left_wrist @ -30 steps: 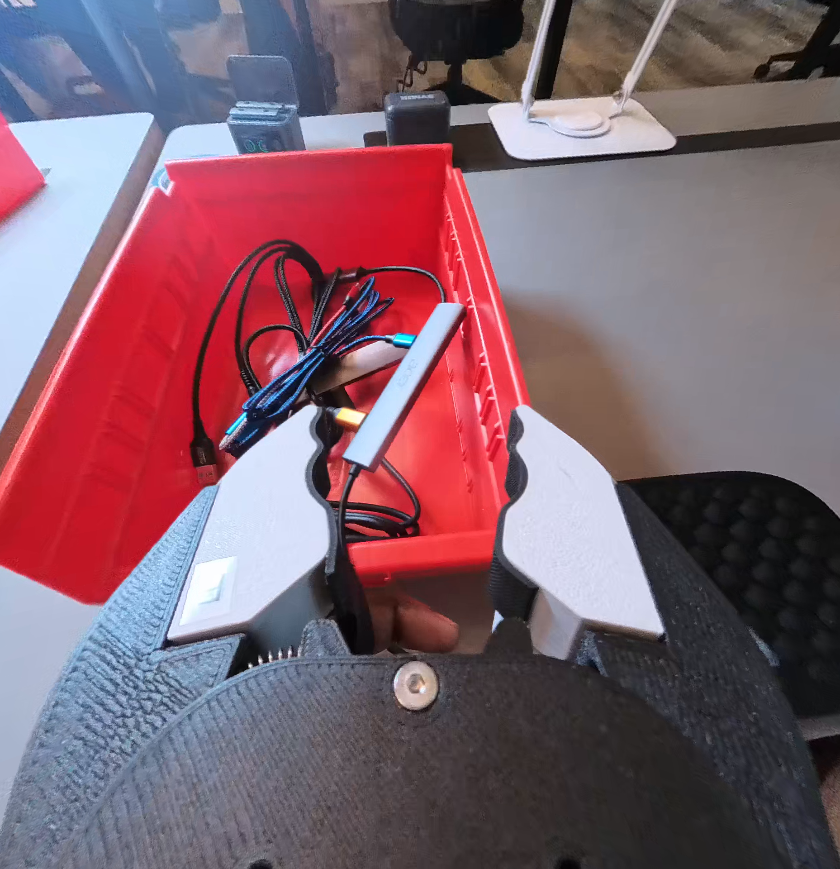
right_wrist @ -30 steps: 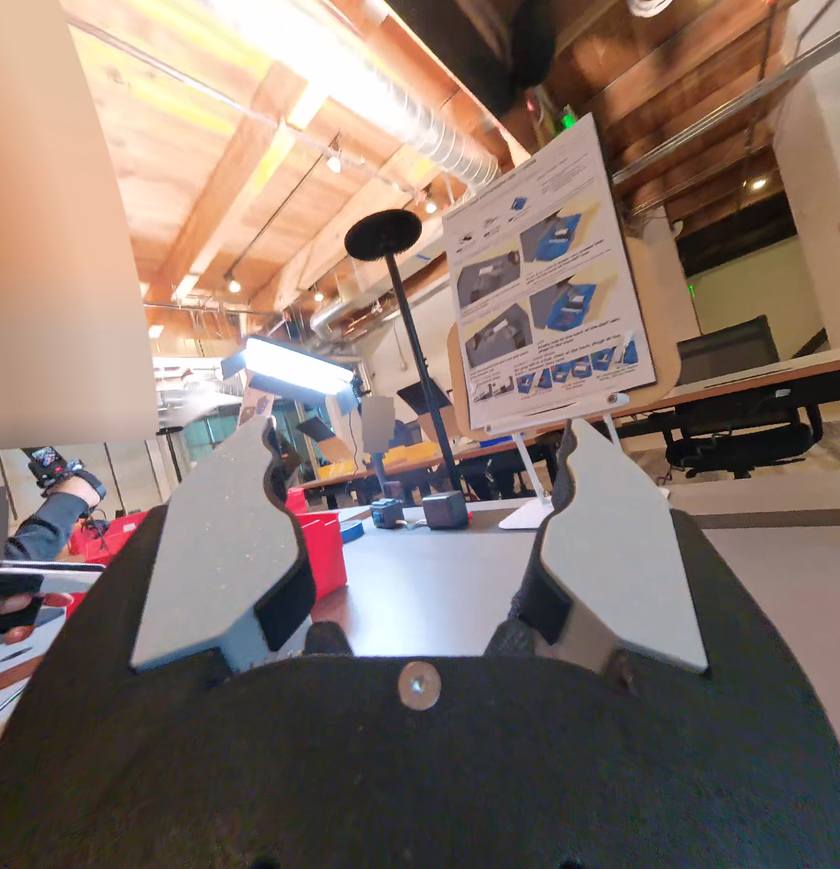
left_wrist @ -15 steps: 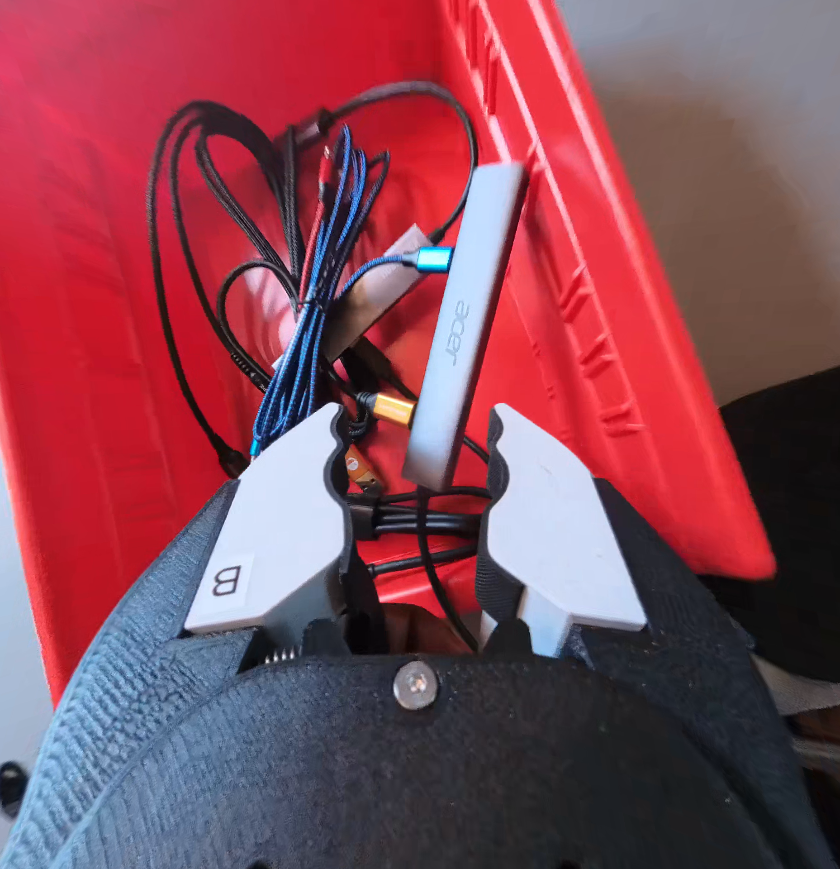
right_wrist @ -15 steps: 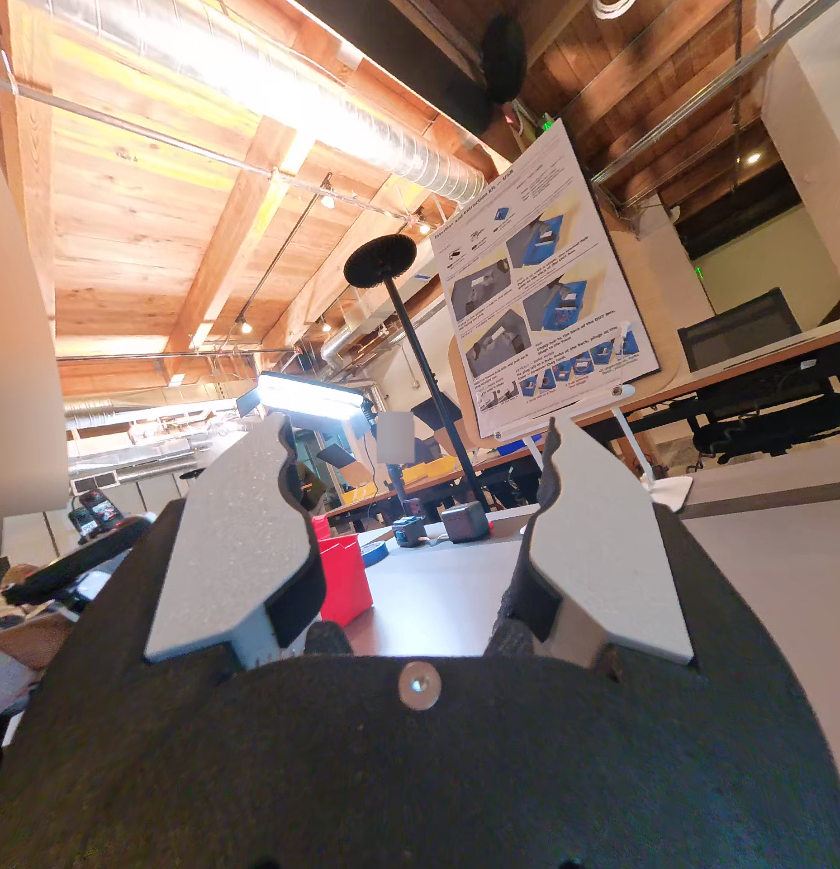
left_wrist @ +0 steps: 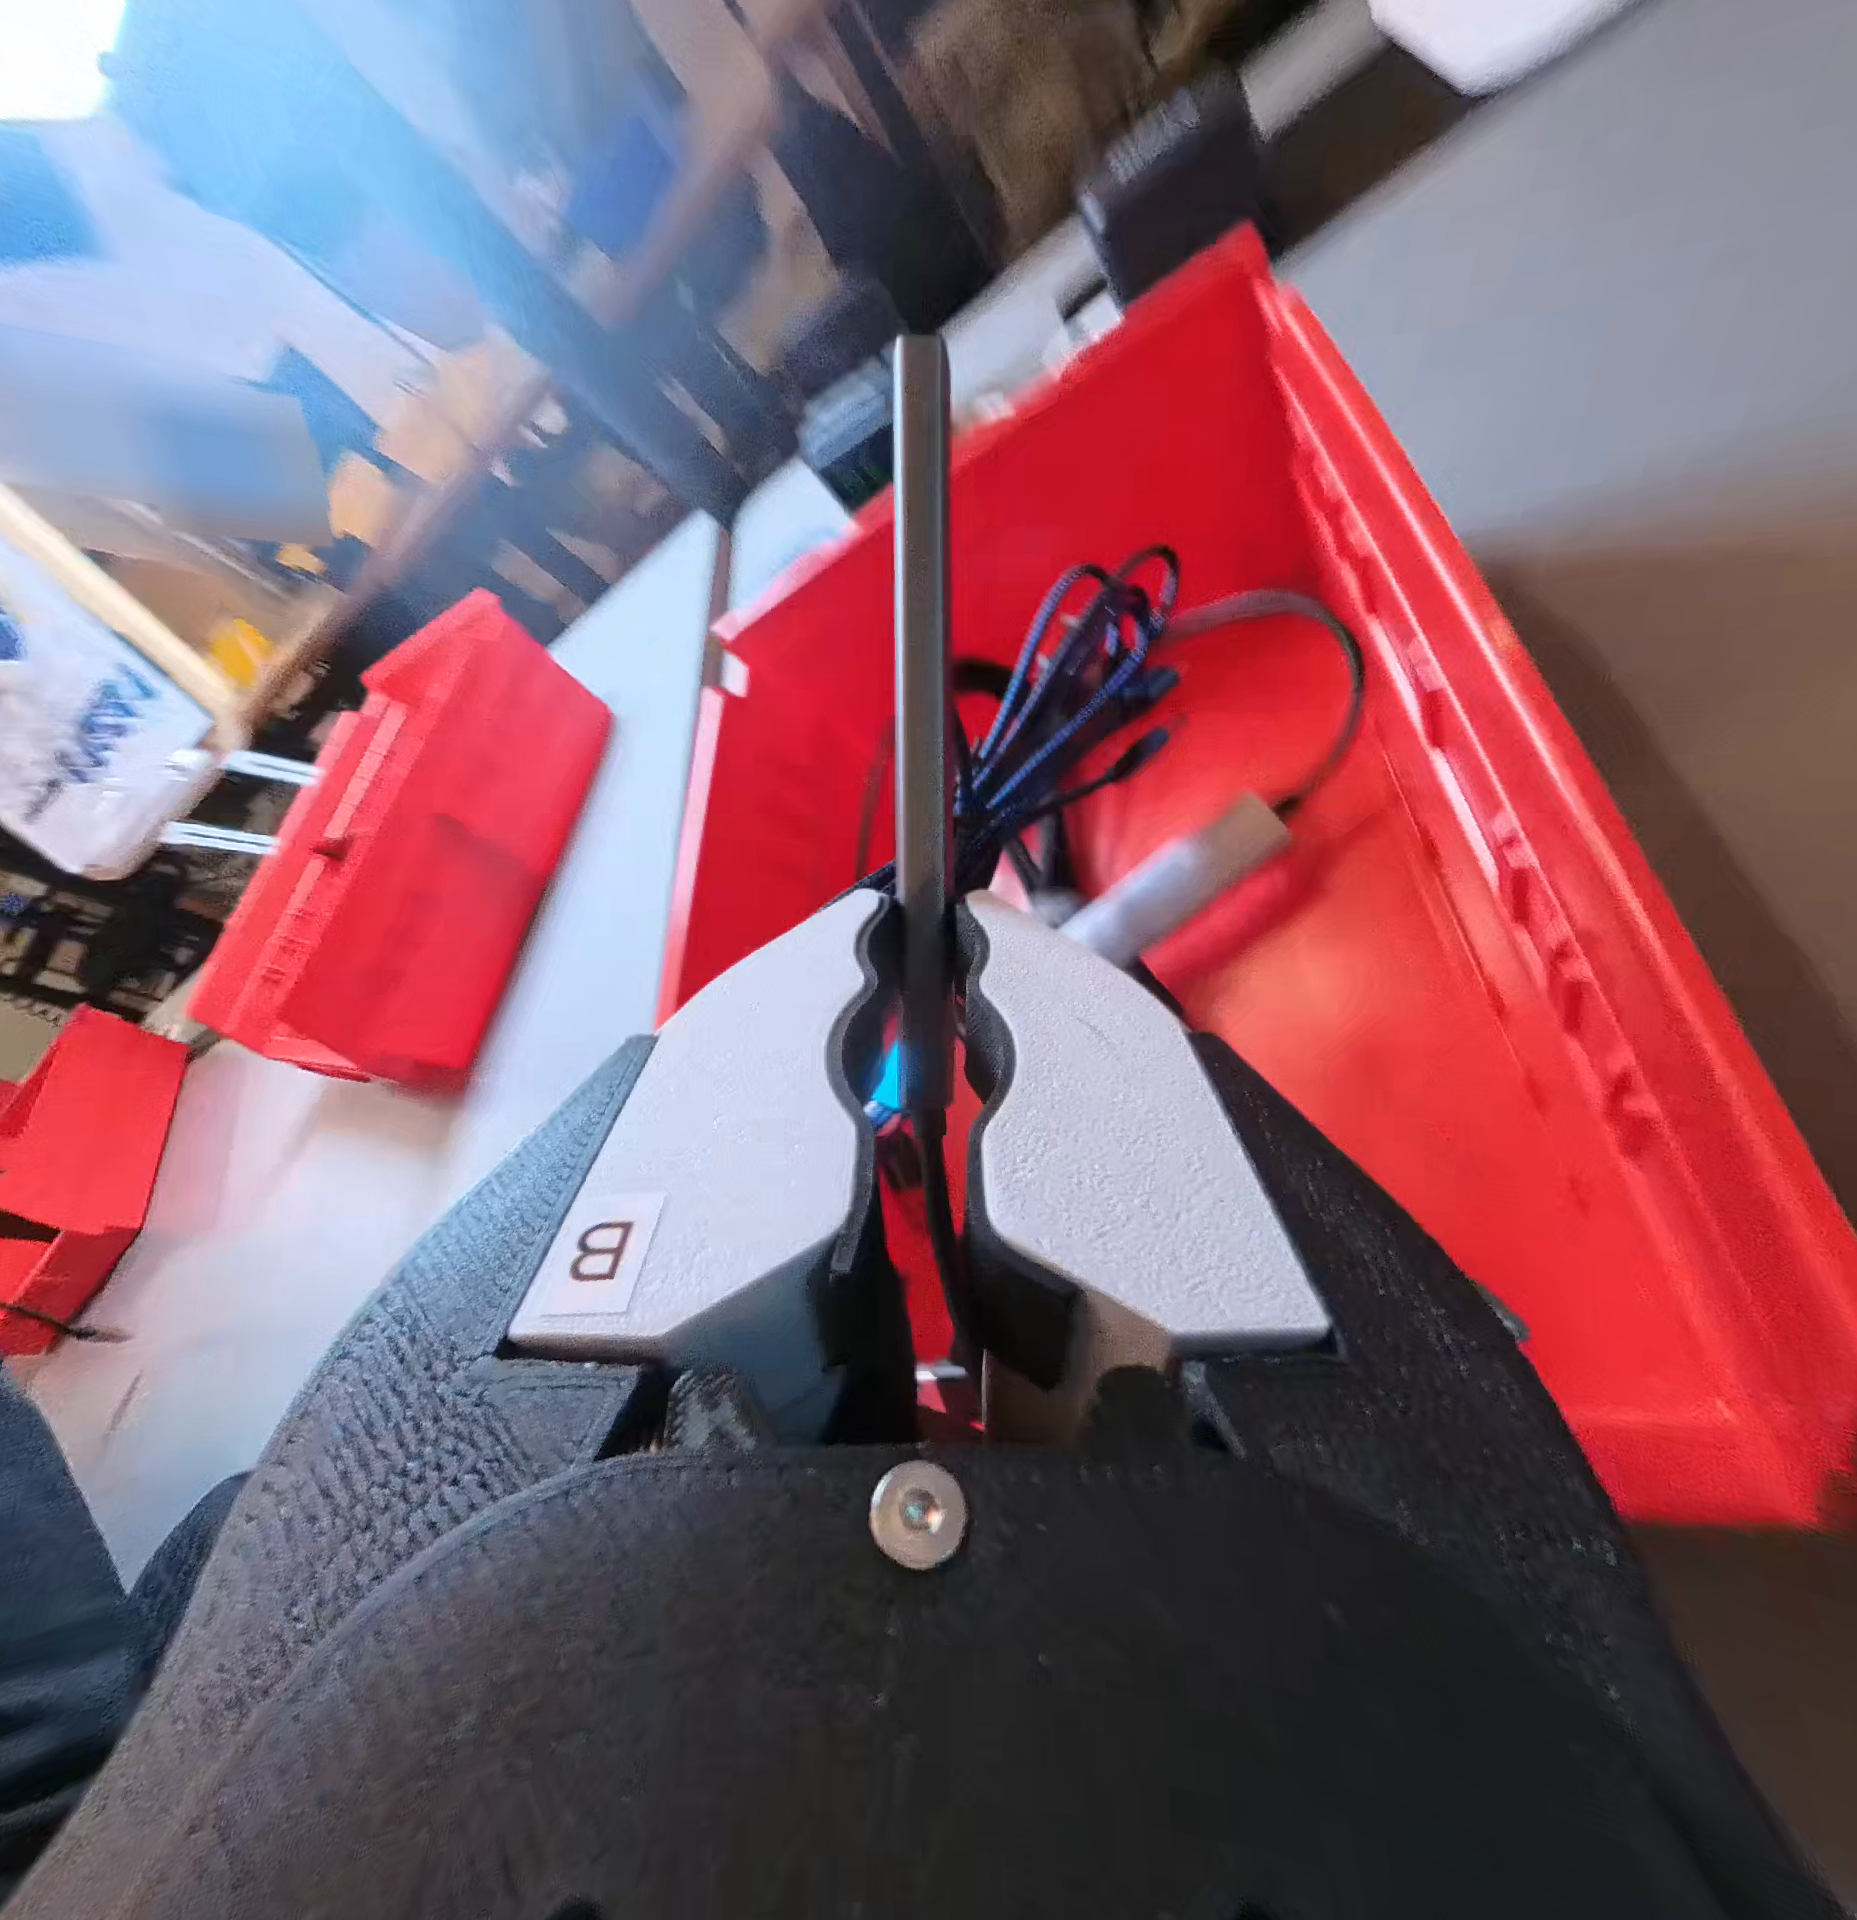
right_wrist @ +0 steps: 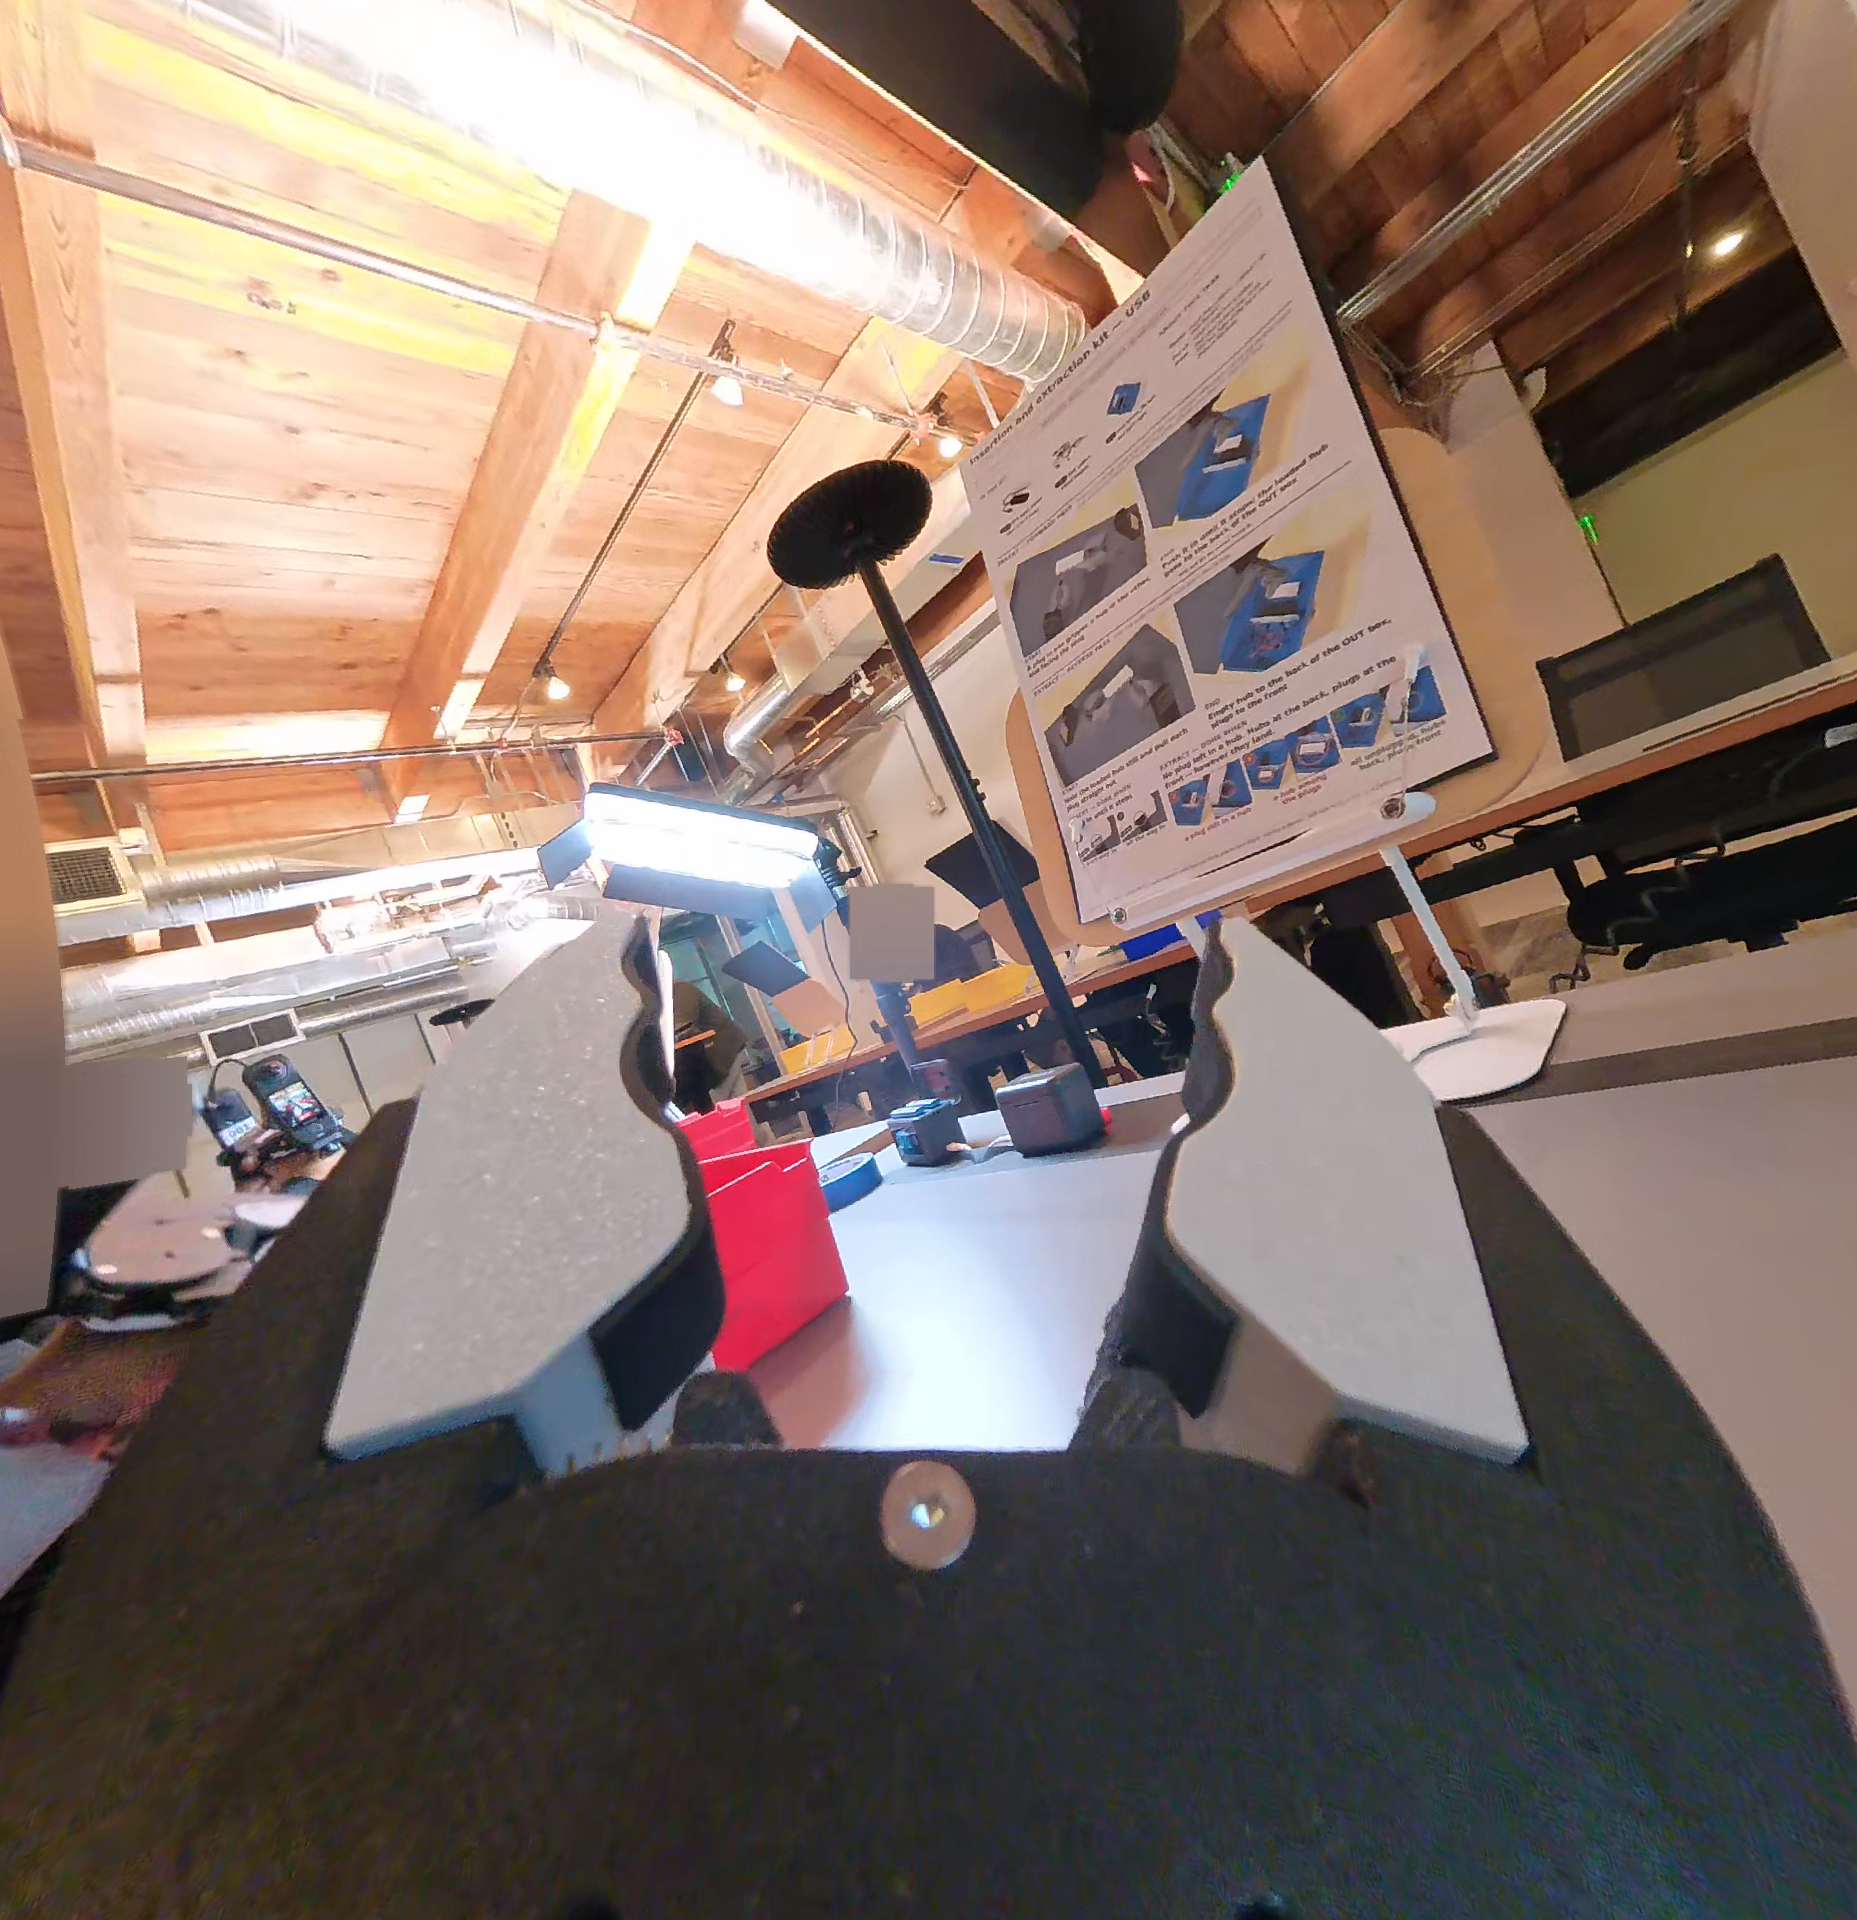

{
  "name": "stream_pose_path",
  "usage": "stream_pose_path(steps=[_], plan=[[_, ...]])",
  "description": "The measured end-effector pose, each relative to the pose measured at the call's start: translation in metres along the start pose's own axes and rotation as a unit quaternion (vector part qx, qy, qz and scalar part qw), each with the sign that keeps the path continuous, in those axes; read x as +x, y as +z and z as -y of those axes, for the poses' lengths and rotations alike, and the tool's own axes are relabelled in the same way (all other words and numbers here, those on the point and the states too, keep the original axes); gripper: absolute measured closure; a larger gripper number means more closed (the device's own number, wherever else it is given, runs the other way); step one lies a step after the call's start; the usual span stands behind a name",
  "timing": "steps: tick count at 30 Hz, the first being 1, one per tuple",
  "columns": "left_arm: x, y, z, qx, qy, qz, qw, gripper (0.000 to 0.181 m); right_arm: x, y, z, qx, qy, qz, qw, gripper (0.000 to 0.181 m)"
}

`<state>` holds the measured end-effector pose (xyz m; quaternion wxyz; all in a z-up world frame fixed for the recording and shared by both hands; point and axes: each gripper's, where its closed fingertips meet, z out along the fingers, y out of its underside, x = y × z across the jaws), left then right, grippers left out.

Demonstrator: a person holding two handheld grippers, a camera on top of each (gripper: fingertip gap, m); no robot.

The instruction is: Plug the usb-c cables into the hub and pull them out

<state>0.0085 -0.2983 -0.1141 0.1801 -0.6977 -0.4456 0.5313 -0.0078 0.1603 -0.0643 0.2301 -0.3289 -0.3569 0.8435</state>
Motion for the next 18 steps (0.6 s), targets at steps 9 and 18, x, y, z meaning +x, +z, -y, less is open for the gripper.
stream_pose_path(steps=[9, 18], plan=[[-0.050, -0.055, 0.071, 0.202, -0.198, -0.028, 0.959, 0.172, 0.001, 0.001, -0.006, -0.017, 0.012, 0.000, 1.000, 0.084], [-0.062, -0.059, 0.069, 0.313, -0.469, -0.230, 0.793, 0.172, 0.004, 0.001, -0.009, -0.023, 0.030, -0.003, 0.999, 0.084]])
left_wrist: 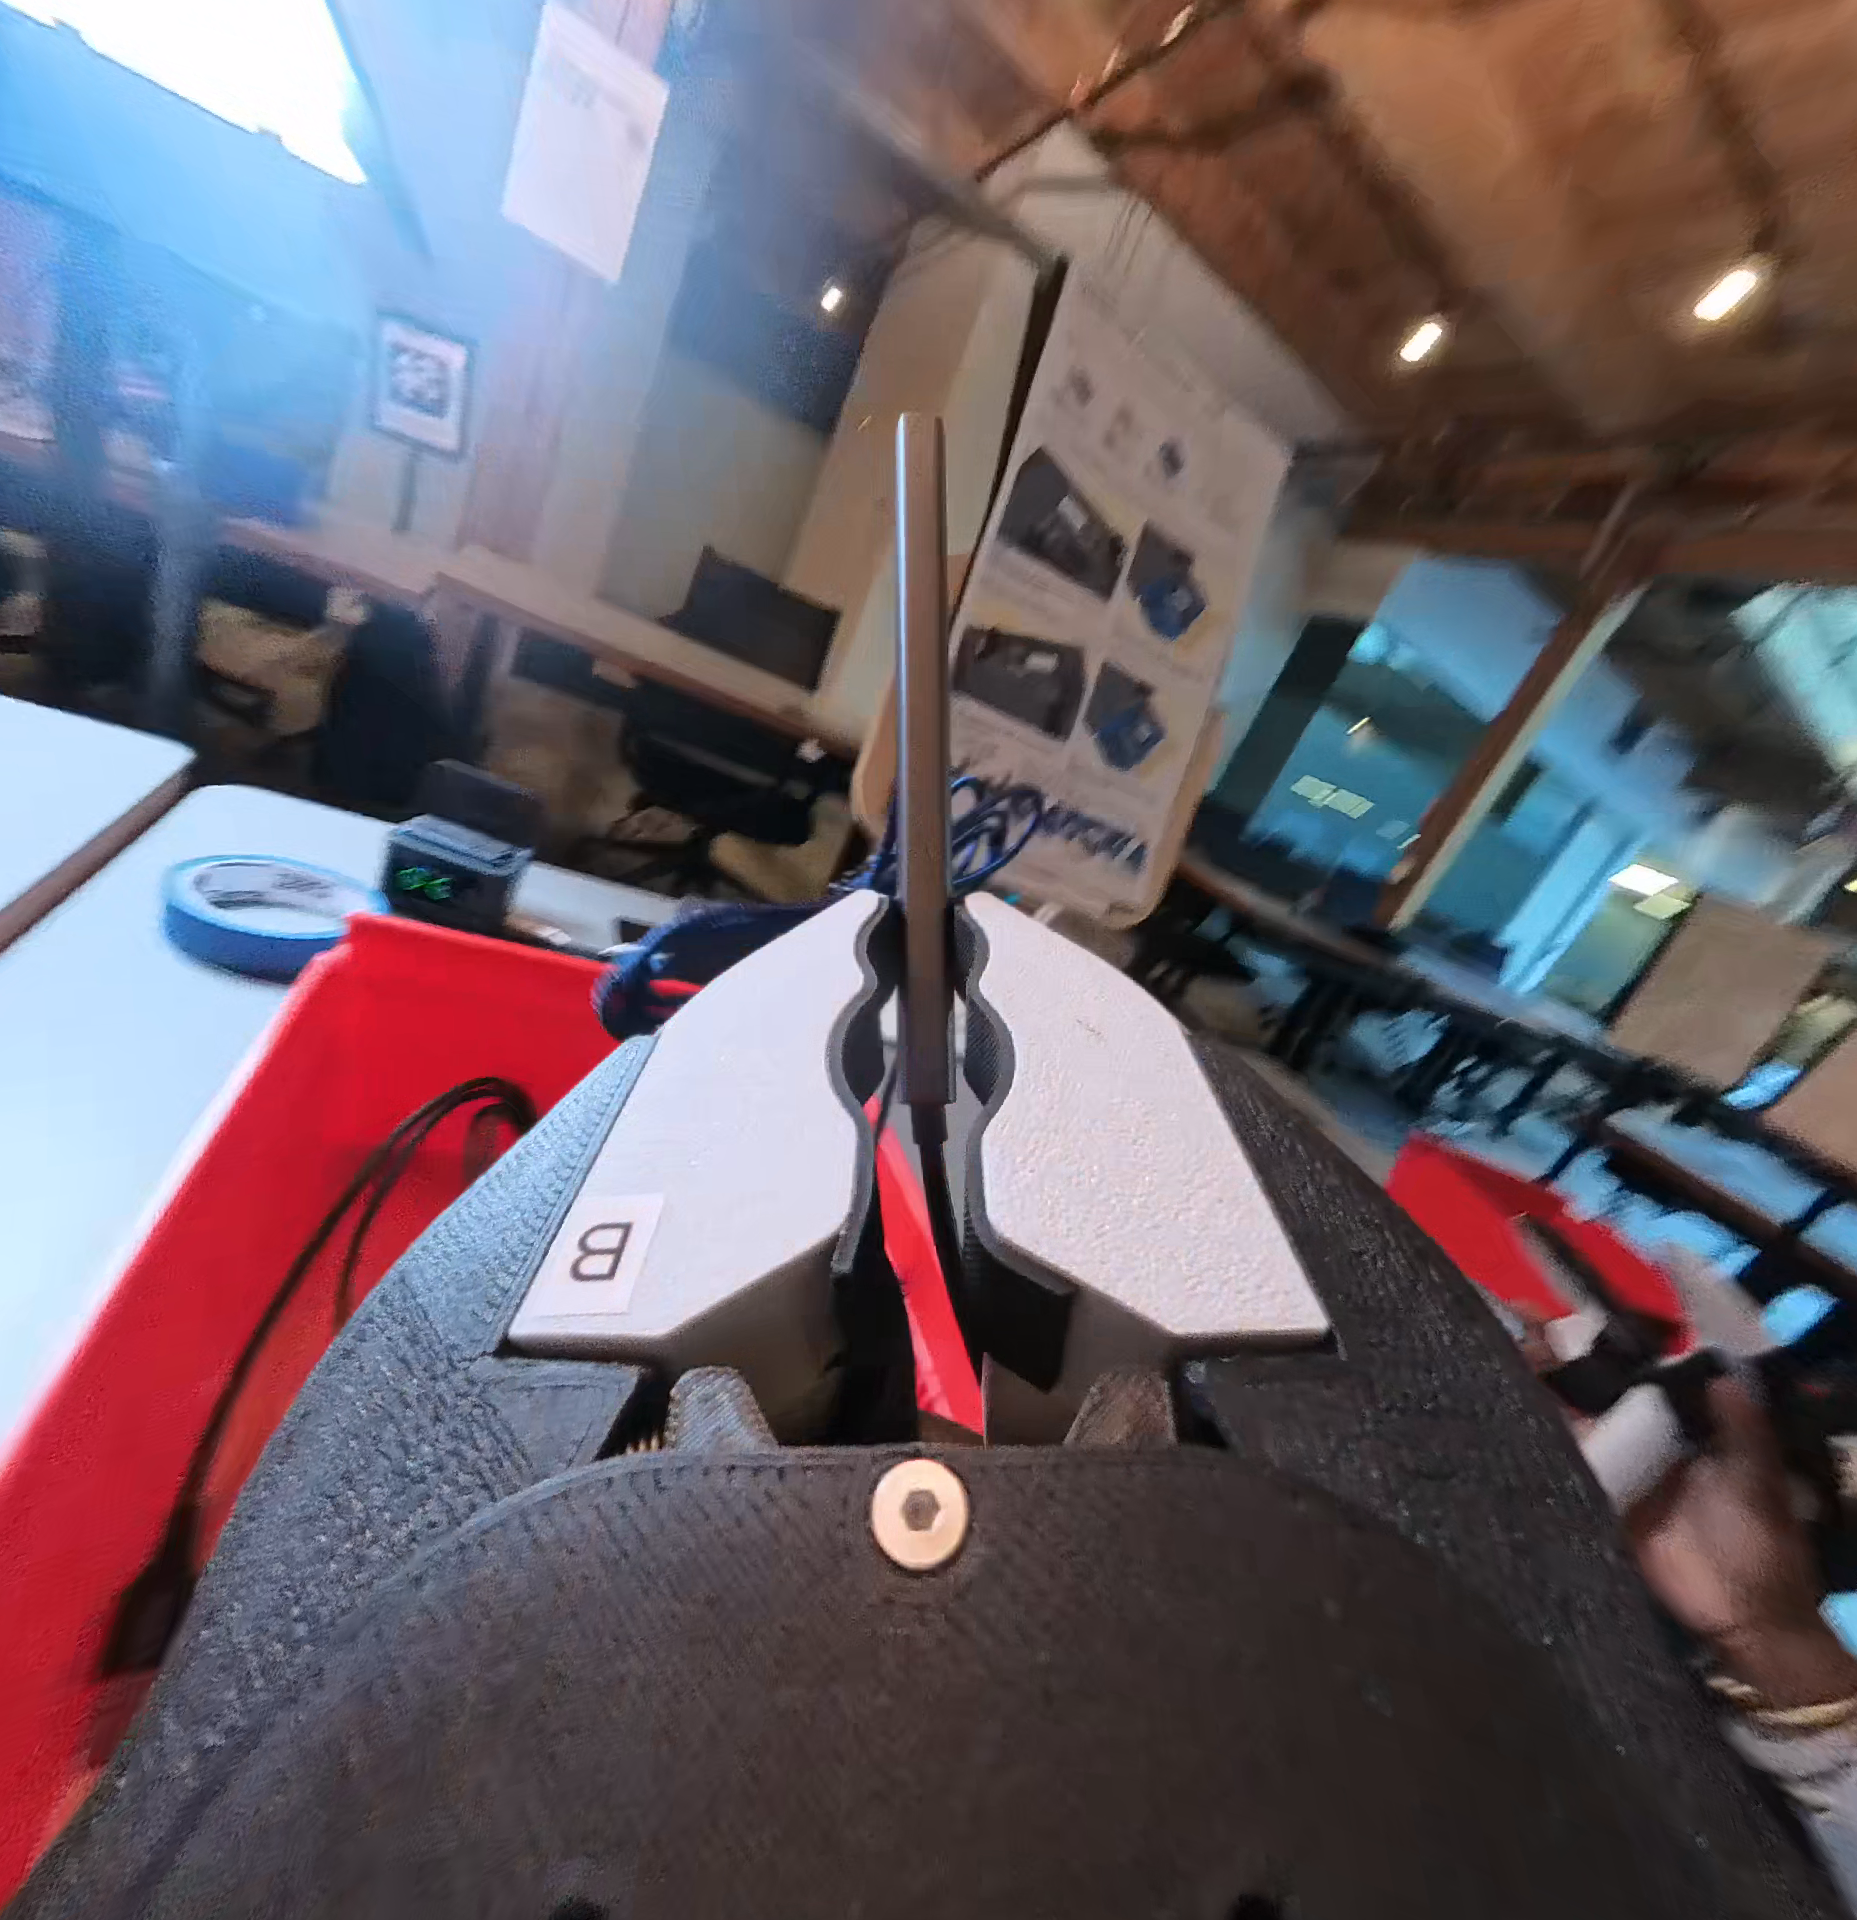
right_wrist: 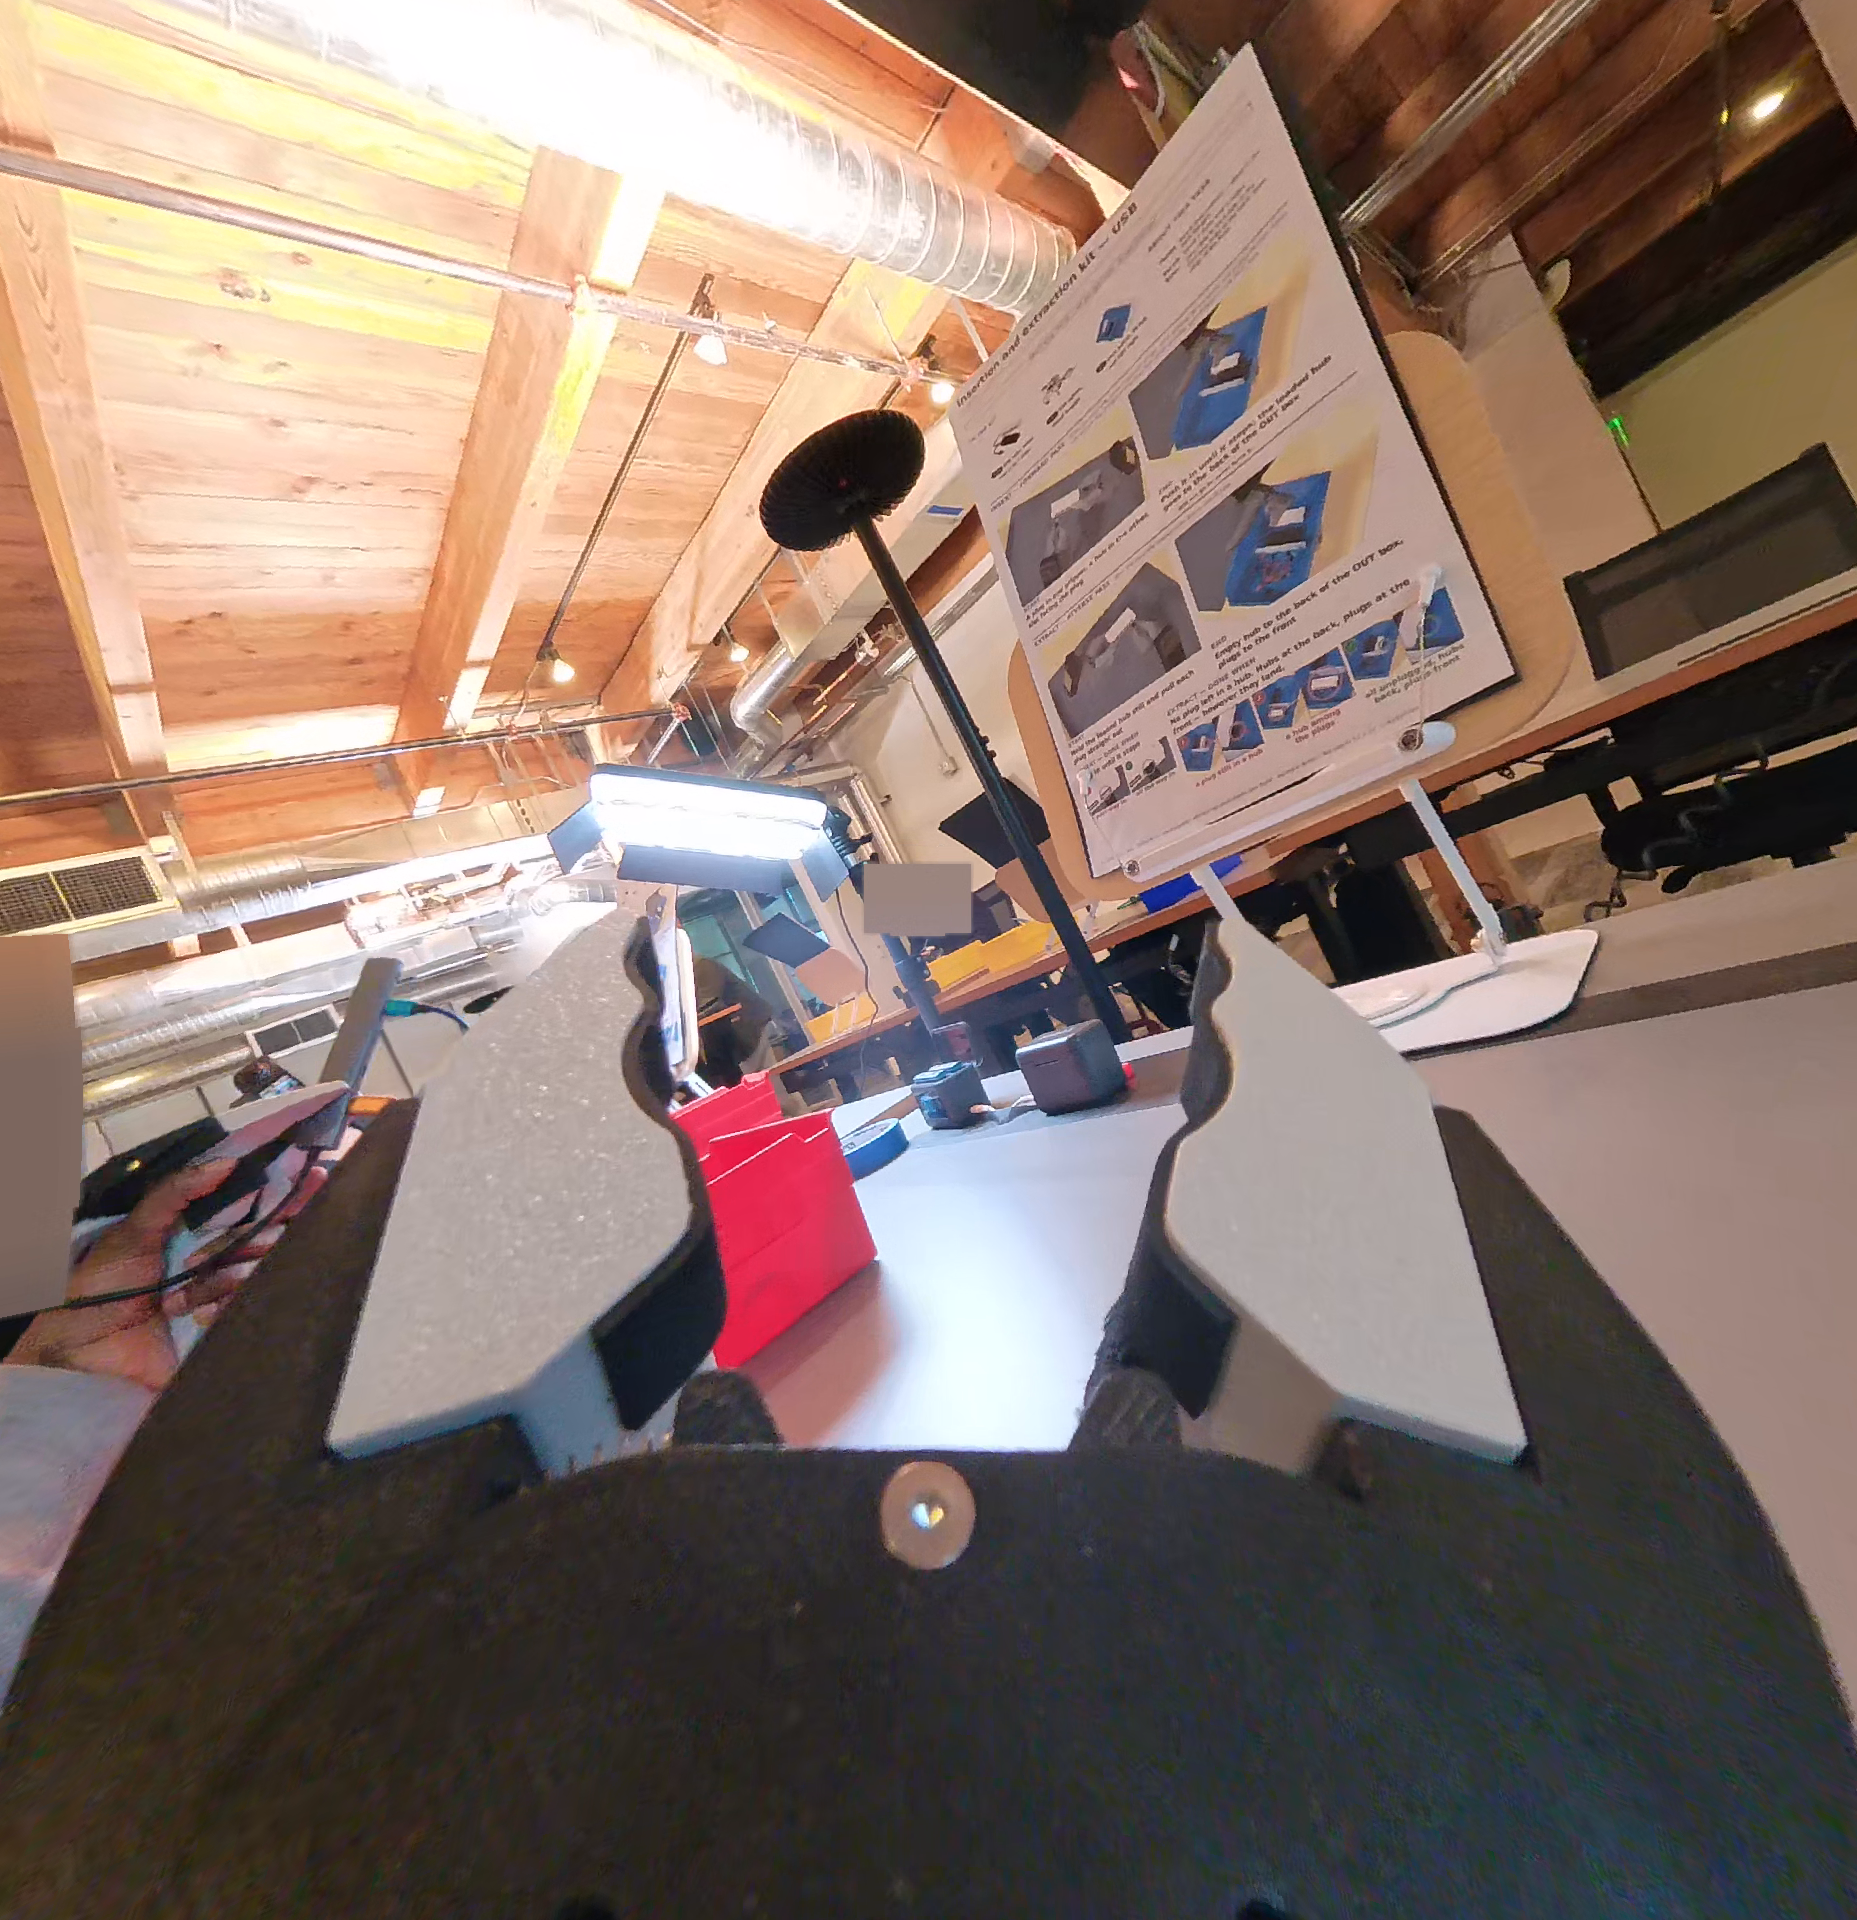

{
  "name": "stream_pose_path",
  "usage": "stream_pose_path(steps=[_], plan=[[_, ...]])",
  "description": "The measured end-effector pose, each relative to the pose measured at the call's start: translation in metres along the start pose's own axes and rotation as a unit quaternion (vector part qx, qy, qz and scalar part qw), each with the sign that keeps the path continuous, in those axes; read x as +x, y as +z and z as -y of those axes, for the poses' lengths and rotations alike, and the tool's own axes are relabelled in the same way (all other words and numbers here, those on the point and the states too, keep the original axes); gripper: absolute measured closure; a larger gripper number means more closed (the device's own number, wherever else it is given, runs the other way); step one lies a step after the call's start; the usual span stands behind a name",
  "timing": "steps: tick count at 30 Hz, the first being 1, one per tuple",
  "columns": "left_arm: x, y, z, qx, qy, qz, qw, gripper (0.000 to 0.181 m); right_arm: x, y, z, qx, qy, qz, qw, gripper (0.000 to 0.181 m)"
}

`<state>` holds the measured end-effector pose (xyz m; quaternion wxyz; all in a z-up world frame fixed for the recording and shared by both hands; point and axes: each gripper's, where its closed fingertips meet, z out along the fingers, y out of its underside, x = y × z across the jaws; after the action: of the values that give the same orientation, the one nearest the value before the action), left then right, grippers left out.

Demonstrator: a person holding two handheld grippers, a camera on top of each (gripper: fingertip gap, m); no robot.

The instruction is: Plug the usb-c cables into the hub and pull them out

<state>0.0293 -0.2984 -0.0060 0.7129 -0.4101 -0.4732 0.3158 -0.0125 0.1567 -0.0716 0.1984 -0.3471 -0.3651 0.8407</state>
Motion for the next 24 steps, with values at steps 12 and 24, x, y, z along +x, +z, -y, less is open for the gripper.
stream_pose_path(steps=[12, 24], plan=[[0.105, -0.005, 0.045, 0.109, 0.084, -0.136, 0.981, 0.172, -0.009, 0.003, -0.014, -0.037, -0.004, 0.024, 0.999, 0.085], [0.218, 0.056, -0.098, -0.009, 0.038, -0.266, 0.963, 0.171, -0.011, -0.005, 0.008, 0.011, -0.058, 0.015, 0.998, 0.105]])
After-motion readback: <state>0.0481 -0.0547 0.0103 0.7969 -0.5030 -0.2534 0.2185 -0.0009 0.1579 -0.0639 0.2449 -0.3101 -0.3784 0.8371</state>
